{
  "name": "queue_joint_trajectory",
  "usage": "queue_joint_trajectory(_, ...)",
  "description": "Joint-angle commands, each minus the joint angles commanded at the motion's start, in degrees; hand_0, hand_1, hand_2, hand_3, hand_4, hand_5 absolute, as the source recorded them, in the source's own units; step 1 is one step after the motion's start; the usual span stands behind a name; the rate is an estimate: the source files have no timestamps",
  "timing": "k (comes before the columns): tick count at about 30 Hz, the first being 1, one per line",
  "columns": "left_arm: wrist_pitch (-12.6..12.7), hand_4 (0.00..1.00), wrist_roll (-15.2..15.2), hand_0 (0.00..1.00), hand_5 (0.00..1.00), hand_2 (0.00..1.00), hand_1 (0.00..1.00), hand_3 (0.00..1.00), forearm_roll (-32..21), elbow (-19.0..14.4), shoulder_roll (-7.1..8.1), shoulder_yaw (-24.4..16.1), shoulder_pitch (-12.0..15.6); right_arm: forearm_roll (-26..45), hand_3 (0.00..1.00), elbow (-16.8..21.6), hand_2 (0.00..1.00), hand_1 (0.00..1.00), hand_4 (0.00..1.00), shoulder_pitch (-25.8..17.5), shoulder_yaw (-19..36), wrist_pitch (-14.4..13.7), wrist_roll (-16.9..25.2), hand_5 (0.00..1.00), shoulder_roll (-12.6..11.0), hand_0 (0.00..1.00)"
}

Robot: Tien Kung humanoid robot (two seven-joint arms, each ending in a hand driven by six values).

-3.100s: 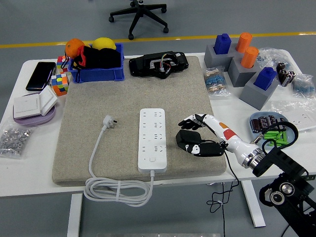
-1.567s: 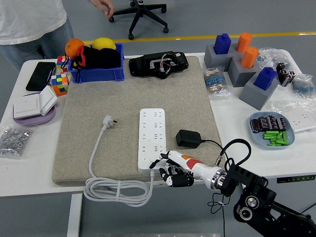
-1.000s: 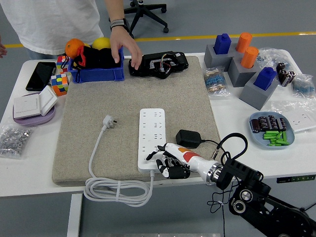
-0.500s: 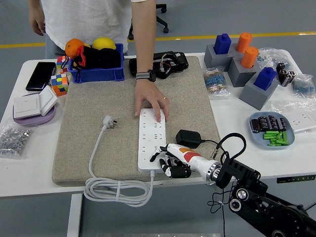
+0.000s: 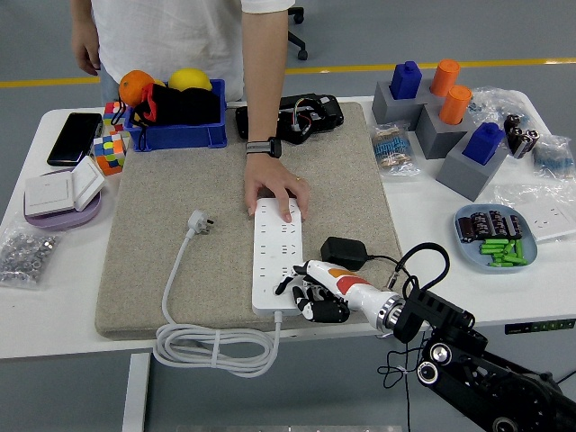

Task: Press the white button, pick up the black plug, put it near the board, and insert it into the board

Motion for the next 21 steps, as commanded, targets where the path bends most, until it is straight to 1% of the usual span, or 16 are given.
queue_joint_trajectory(5, 0.0, 0.566, 0.0, 0.470, 0.271, 0.500, 0.496, 0.585, 0.0, 0.0, 0.00, 0.0, 0.0, -0.9, 0.620, -1.2, 0.150, 0.002, 0.232, 0.1, -0.3, -0.7, 0.5, 0.002, 0.1, 0.002)
queue_joint_trajectory(12, 0.0, 0.567, 0.0, 0.472, 0.273, 0.500, 0.497, 0.586, -0.2, 0.0, -0.04, 0.1, 0.0, -1.3, 0.620, -1.4, 0.150, 0.002, 0.230, 0.2, -0.7, -0.7, 0.4, 0.002, -0.1, 0.002)
queue_joint_trajectory(14, 0.0, 0.567, 0.0, 0.472, 0.273, 0.500, 0.497, 0.586, -0.3, 0.0, -0.05, 0.2, -0.1, -1.2, 0.620, -0.7, 0.150, 0.002, 0.230, 0.2, -0.6, -0.7, 0.4, 0.002, -0.2, 0.002)
queue_joint_trajectory(21, 0.0, 0.567, 0.0, 0.472, 0.273, 0.500, 0.499, 0.586, 0.0, 0.0, 0.01, -0.1, -0.1, 0.0, 0.618, 4.6, 0.150, 0.002, 0.229, 0.4, 0.7, -0.2, 0.1, 0.002, -0.6, 0.002)
